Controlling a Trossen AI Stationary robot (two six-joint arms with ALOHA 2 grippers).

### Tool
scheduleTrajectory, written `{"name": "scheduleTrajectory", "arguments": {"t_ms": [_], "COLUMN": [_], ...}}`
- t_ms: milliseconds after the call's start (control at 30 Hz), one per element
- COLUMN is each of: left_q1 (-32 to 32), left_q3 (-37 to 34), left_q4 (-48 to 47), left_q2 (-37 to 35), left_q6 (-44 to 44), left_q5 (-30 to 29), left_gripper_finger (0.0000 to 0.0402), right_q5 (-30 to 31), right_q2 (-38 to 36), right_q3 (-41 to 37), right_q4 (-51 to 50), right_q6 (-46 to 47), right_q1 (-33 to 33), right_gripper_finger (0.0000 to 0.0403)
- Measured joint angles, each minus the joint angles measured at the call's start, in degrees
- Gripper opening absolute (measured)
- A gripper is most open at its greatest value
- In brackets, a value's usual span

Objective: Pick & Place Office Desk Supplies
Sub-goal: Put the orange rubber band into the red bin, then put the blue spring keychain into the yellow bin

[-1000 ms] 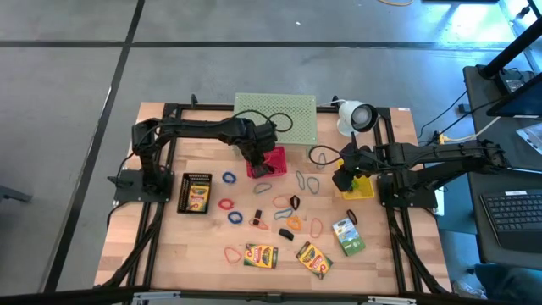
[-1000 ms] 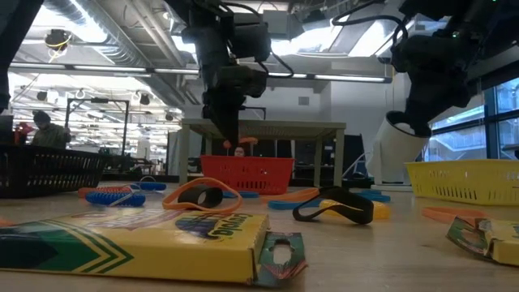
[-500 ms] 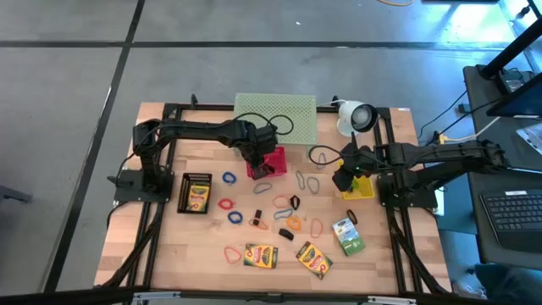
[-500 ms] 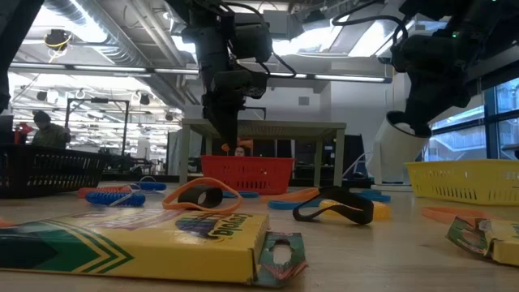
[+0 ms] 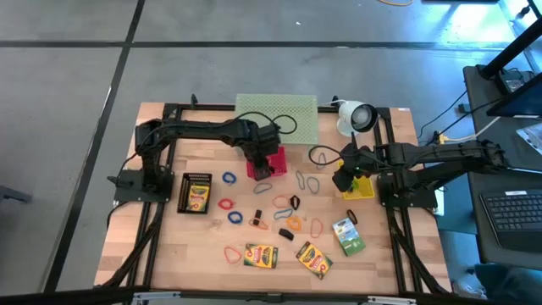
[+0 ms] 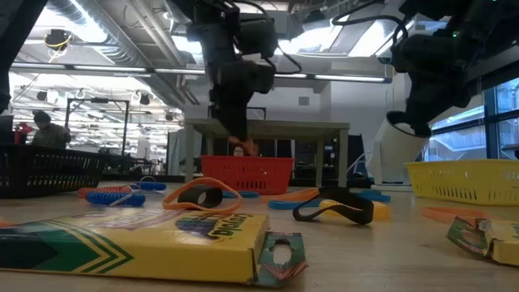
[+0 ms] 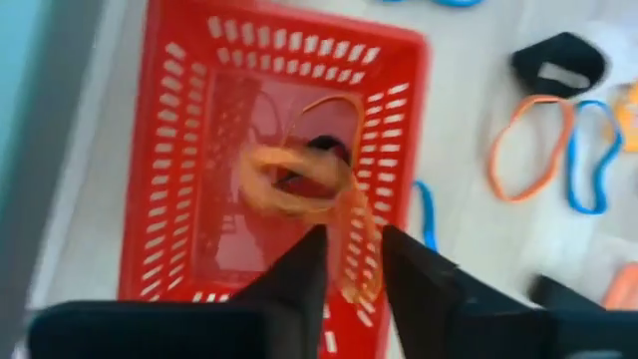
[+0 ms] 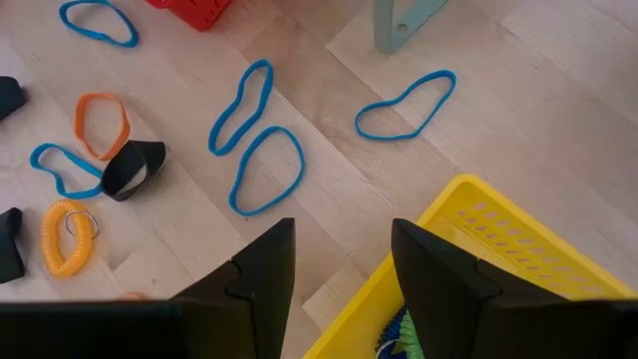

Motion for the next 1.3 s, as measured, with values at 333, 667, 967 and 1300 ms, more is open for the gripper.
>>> {"name": "scheduleTrajectory", "arguments": {"t_ms": [333,667,967,1300], "left_q1": [0.22,-2.37,-9.06,-9.75], "left_q3": [0.93,1.02,-10.74,-30.47], "left_q4": [-3.16,-15.74,-15.03,2.75], "left_q2": [-0.67,-11.4,-16.81,-23.85], "left_q6": [-1.87,2.67,4.57,-2.59], "left_q5": [1.0,0.2,-7.97,-8.22], "left_gripper_finger": [0.0197,0.019,0.0191,0.0189], "right_q5": [0.0,-0.66,-0.85,-1.09], "right_q2": [0.0,0.0,0.0,0.0], "right_q3": [0.0,0.0,0.0,0.0], "right_q4": [0.01,-0.01,0.01,0.02], "right_q6": [-0.01,-0.2,0.65,1.45], "right_q1": [0.0,0.01,0.01,0.01], "right_gripper_finger": [0.0168,0.0168,0.0168,0.0168]}}
